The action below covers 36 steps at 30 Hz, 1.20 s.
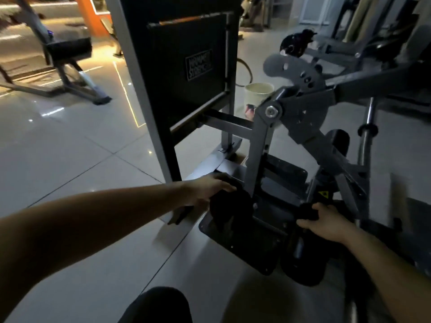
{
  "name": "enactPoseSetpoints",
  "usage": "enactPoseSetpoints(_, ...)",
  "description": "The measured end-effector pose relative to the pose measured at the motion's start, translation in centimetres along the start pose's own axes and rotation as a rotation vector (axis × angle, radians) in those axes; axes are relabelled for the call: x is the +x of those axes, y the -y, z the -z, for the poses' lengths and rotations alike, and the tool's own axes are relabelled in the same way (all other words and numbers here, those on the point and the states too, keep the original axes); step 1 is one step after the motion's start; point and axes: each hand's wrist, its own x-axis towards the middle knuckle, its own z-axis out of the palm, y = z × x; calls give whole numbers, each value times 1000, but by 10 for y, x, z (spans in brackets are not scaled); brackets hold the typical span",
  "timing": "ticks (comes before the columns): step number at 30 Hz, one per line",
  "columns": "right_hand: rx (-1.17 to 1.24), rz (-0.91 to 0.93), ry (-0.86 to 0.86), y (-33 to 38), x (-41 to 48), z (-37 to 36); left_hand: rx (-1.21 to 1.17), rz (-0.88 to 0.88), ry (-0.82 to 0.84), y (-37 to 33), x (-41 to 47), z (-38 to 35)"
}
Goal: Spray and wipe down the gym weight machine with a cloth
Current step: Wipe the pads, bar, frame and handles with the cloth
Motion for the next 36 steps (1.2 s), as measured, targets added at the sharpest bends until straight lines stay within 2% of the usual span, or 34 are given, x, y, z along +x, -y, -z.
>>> enactPoseSetpoints(2, 184, 85, 71, 26, -30, 32, -85, -4, -6, -42, -28, 0)
enactPoseSetpoints(5, 640, 239, 250, 84, -90, 78, -188, -3, -7, -101, -69, -1)
enactPoseSetpoints(7, 809, 308, 330, 121, -132, 107, -273, -13, 29, -142, -98, 1)
enactPoseSetpoints(10, 800, 310, 305, 164, -183, 158, -187, -10, -31, -208, -143, 25)
enactPoseSetpoints(12, 861, 295, 368, 184, -212, 192, -74, -10, -59, -250, -172, 49)
enactPoseSetpoints(18, 976, 317, 500, 255, -296, 312, 107, 27, 161, -354, -254, 150)
enactPoseSetpoints(21, 1024, 310, 481, 293, -326, 353, 287, 23, 164, -401, -288, 194)
enactPoseSetpoints(23, 1090, 322, 442, 311, -338, 379, 258, -39, 168, -432, -300, 226)
enactPoseSetpoints(25, 1181, 353, 378, 332, -346, 409, 129, -141, 184, -461, -310, 262)
enactPoseSetpoints(28, 1178, 375, 125, 362, -356, 453, 52, -291, 128, -498, -326, 304)
enactPoseSetpoints(29, 1139, 389, 38, 369, -357, 464, 57, -327, 83, -505, -328, 310)
enactPoseSetpoints(33, 977, 496, -294, 425, -361, 518, 225, -531, -273, -538, -338, 344)
enactPoseSetpoints(36, 879, 619, -561, 466, -364, 546, 144, -641, -411, -576, -352, 372)
